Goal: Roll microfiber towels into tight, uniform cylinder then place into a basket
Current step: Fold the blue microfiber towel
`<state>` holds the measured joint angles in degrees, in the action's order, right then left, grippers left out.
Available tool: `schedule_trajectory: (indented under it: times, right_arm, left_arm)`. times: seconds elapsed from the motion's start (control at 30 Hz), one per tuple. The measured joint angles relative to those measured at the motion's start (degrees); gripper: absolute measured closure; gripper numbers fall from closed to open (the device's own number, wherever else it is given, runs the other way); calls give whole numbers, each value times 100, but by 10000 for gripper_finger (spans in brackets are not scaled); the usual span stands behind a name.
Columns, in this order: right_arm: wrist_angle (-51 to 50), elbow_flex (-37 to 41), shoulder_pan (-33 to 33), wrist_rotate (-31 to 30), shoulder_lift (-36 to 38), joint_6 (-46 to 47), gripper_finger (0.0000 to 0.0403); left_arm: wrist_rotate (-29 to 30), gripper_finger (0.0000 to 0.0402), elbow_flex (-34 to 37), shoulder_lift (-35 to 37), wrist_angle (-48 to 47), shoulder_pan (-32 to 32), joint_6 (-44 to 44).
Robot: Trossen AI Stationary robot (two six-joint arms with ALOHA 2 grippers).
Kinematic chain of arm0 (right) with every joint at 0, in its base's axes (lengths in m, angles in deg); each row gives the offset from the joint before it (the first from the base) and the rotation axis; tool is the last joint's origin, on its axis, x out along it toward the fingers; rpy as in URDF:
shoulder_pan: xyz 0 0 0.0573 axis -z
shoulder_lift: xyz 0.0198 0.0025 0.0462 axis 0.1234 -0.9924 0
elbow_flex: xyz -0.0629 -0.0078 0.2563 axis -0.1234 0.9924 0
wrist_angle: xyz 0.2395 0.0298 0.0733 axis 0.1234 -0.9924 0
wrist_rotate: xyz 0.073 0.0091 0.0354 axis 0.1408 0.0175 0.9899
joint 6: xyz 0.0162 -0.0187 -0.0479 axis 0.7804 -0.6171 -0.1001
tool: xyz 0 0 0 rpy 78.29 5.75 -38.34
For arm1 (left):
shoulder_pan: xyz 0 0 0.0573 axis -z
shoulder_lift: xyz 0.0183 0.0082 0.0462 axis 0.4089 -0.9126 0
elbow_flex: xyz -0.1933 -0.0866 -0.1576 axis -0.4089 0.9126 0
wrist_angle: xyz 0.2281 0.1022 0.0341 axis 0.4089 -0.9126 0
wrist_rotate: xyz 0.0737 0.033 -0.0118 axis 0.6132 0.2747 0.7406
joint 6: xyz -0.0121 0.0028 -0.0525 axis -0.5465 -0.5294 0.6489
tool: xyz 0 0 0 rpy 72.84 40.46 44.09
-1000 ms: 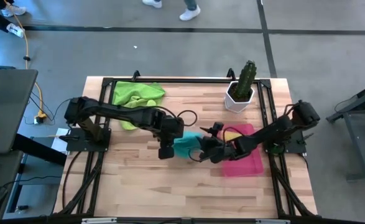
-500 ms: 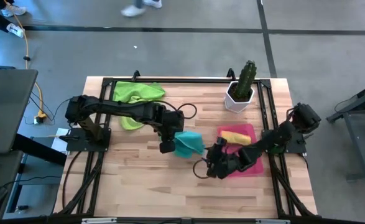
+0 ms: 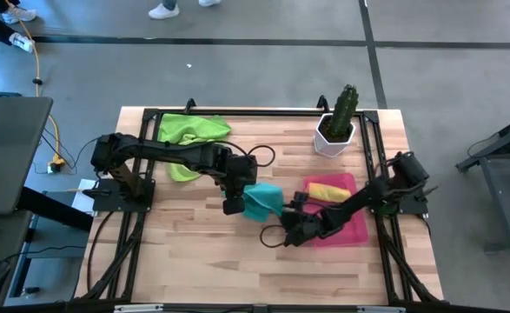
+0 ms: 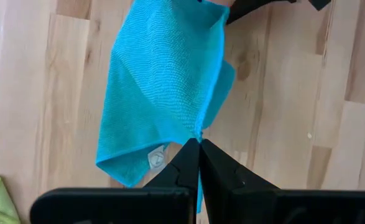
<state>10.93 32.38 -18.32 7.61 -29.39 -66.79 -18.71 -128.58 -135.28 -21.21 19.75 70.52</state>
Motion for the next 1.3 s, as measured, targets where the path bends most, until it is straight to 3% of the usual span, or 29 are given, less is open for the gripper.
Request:
schedule_trajectory:
  times: [0.17,0.43,0.7,0.87,1.03,1.3]
  right_arm:
    - [235,-9,97,141,-103,-159,238]
    - [240,-11,103,435,-117,-195,384]
    - [-200,11,155,296,410,-86,396]
    - [-523,6,296,-28,1013,-201,398]
    - [-792,-266,548,-372,1415,-1301,401]
    - [-2191,-1618,1120,-1370,1595,-2996,402]
  left_arm:
    - [0,401,0,0,-14,-2,64]
    - [0,401,0,0,-309,2,97]
    - [69,401,2,32,-665,76,127]
    - [942,401,5,188,-1081,171,310]
    - [2154,401,-2,473,-1281,306,532]
    - [4149,401,-3,1060,-1538,522,637]
